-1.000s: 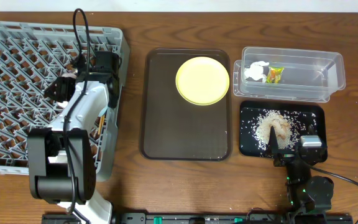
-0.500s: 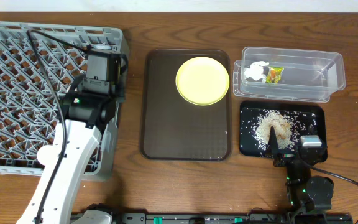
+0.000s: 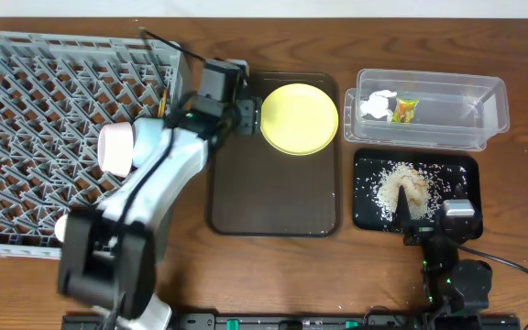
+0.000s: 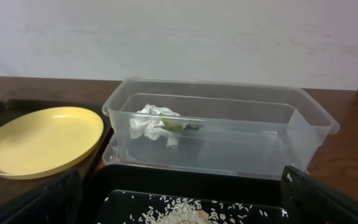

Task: Sort waste into correct bins and load items into the dishwasher
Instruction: 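Reach to the yellow plate and grasp its rim with the left gripper, then lift the yellow plate and stand it upright in the dish rack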

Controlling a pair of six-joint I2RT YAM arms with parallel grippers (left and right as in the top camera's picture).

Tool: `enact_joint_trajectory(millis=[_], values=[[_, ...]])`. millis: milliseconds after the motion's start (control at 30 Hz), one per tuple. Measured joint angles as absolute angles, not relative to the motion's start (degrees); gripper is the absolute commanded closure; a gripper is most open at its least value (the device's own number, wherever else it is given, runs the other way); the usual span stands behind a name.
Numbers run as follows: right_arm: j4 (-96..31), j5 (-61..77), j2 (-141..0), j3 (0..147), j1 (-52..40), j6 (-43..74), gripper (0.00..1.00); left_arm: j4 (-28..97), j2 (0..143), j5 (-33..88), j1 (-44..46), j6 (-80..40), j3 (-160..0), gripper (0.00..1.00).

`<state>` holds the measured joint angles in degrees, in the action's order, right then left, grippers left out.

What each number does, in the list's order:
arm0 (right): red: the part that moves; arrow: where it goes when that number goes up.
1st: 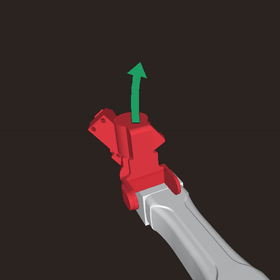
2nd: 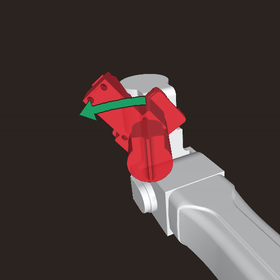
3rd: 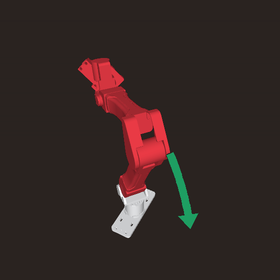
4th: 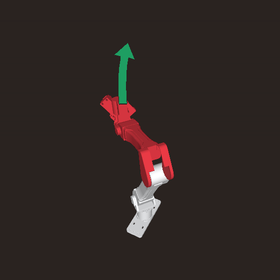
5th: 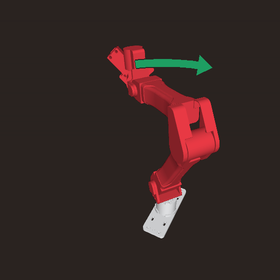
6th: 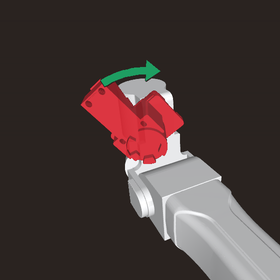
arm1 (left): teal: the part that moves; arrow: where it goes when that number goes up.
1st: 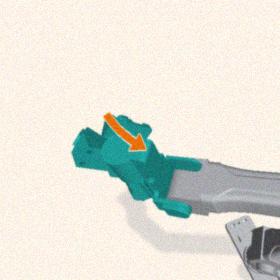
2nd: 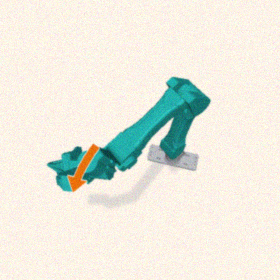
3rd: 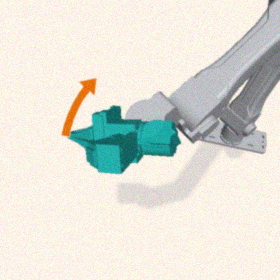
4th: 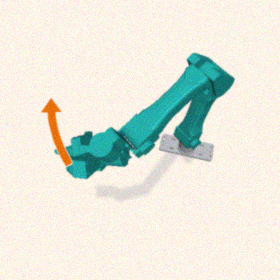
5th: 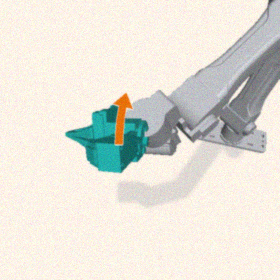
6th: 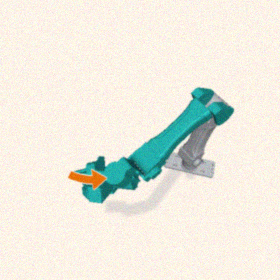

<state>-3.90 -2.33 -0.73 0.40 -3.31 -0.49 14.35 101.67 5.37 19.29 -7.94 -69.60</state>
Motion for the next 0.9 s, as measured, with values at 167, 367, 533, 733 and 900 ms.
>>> enact_joint_trajectory(millis=[167,367,533,733,900], values=[[-3.9,-2.3,-0.7,0.4,-3.3,-0.5,0.01,9.1,110.3,8.1,19.3,-7.9,-68.7,0.36],[-3.9,-2.3,-0.7,0.4,-3.3,-0.5,0.01,7.0,113.6,9.2,19.5,-9.2,-68.6,0.42],[-3.9,-2.3,-0.7,0.4,-3.3,-0.5,0.01,5.7,115.5,9.0,20.9,-9.9,-68.7,0.66],[-3.9,-2.3,-0.7,0.4,-3.3,-0.5,0.01,7.3,115.6,9.3,22.1,-10.7,-69.0,0.94],[-3.9,-2.3,-0.7,0.4,-3.3,-0.5,0.01,18.3,113.3,5.1,21.3,-10.3,-71.3,0.94]])
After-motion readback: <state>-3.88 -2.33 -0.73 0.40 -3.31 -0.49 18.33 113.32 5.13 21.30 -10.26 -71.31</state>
